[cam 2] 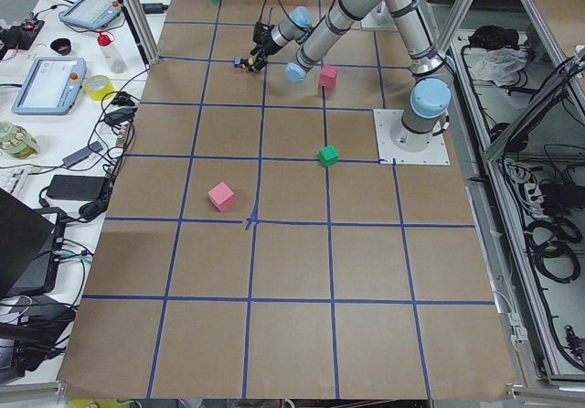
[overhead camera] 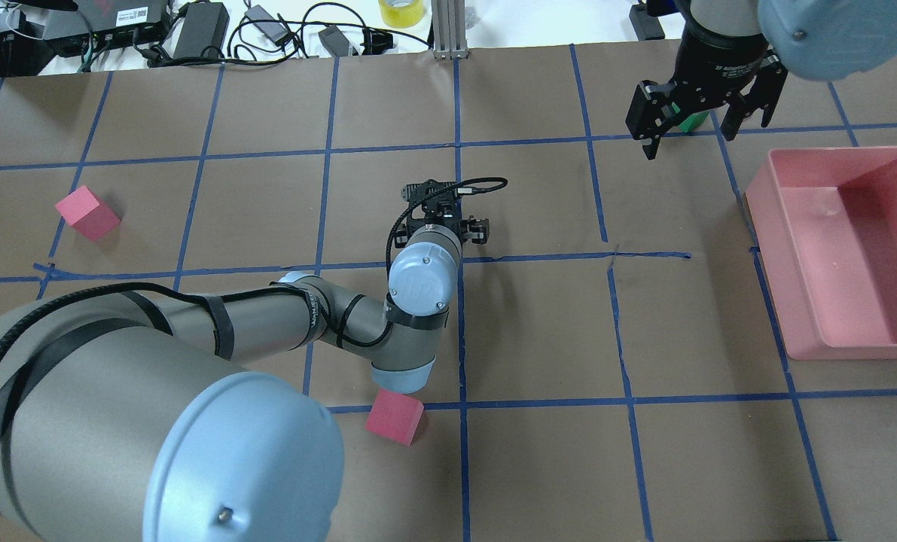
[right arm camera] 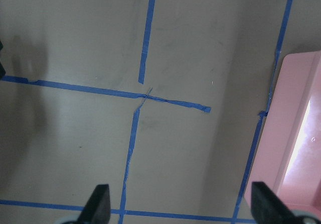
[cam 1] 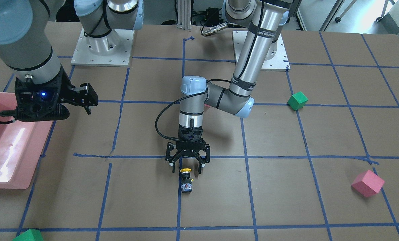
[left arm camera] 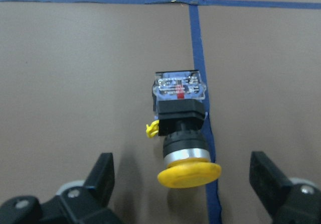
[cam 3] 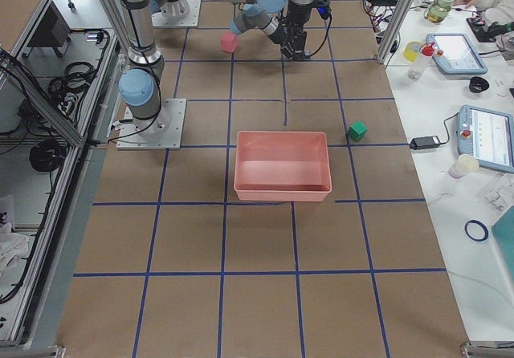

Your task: Align button upright

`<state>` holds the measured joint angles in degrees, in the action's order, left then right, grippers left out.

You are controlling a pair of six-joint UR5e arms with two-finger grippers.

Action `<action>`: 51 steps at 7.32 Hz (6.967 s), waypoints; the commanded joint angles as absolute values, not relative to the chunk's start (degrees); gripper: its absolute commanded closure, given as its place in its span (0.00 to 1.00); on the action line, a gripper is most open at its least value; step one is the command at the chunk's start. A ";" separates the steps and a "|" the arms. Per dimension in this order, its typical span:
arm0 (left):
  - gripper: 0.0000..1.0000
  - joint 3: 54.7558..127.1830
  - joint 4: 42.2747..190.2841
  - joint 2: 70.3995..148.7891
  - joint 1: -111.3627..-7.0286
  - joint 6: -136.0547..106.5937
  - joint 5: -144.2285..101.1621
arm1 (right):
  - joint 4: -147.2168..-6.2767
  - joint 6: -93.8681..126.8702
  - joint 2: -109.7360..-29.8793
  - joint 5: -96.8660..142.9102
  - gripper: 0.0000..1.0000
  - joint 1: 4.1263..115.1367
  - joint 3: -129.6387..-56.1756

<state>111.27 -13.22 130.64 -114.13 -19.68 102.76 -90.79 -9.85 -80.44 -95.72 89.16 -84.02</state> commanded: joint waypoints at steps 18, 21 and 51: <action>1.00 86.41 69.32 116.36 -109.26 -32.74 79.59 | -91.58 -9.84 -80.51 -96.15 0.00 87.98 -85.34; 1.00 86.65 72.95 119.00 -103.20 -40.94 66.21 | -91.50 -9.84 -80.42 -96.15 0.00 87.98 -85.34; 0.00 89.64 78.84 94.40 -92.09 6.77 92.20 | -93.34 -6.15 -85.17 -90.62 0.00 90.00 -85.34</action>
<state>89.40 78.66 94.69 -90.77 7.44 92.37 -93.10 -6.15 -85.17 -90.74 89.99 -85.30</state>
